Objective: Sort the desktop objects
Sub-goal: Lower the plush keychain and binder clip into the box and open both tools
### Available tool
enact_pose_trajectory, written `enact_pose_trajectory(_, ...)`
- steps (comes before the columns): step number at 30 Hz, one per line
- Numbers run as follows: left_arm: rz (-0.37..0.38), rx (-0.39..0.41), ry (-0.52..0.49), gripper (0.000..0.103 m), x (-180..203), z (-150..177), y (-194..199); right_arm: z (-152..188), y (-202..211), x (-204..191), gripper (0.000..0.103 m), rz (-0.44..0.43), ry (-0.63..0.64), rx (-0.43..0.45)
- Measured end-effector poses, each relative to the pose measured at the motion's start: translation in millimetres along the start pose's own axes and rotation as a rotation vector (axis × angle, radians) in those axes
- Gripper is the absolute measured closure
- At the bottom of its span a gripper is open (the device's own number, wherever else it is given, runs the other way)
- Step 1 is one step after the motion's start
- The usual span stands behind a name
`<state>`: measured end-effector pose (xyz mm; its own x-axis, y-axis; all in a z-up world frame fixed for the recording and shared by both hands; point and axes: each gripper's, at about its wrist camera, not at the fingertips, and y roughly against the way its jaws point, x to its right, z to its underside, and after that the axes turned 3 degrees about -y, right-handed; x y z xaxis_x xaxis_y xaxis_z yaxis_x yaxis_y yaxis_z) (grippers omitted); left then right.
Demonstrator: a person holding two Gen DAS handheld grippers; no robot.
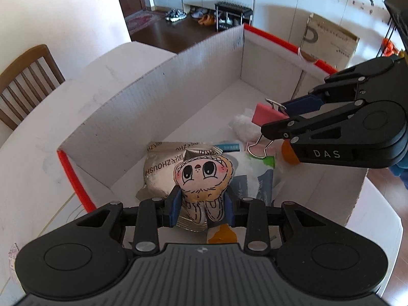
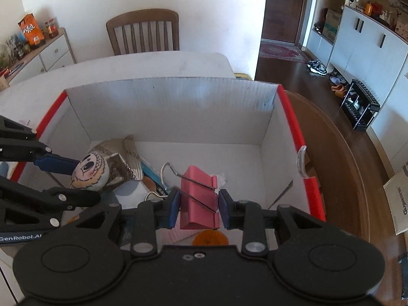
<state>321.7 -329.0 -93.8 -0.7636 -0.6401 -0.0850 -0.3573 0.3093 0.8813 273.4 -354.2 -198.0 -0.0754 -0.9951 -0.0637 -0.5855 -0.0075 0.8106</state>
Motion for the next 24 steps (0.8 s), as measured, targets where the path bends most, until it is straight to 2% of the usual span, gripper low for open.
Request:
enact_pose_trajectory(3,0.017,-0.019,0.001,0.069,-1,-1,-4,-2,-3,1,0.072,-0.005,0.002,-0.011)
enact_pose_trajectory(5,0.030,-0.030,0.008,0.069,-1,-3,-8,-2,-4,1,0.078,-0.008,0.006,-0.020)
enact_pose_trajectory(12,0.061,-0.037,0.038,0.069,-5,-2,-11,1,-8,1,0.076,-0.005,0.020,-0.038)
enact_pose_trajectory(14,0.070,-0.035,0.051,0.069,-6,-3,-11,1,-7,2,0.073,-0.011,0.019,-0.038)
enact_pose_trajectory(20,0.059,-0.014,0.062,0.051,-7,2,-5,0,-1,4,0.070,-0.013,0.021,-0.033)
enact_pose_trajectory(22,0.055,-0.003,0.071,0.042,-7,4,-1,0,2,5,0.069,-0.016,0.016,-0.028)
enact_pose_trajectory(24,0.059,0.008,0.080,0.041,-7,6,3,-1,6,5,0.069,-0.021,0.011,-0.024)
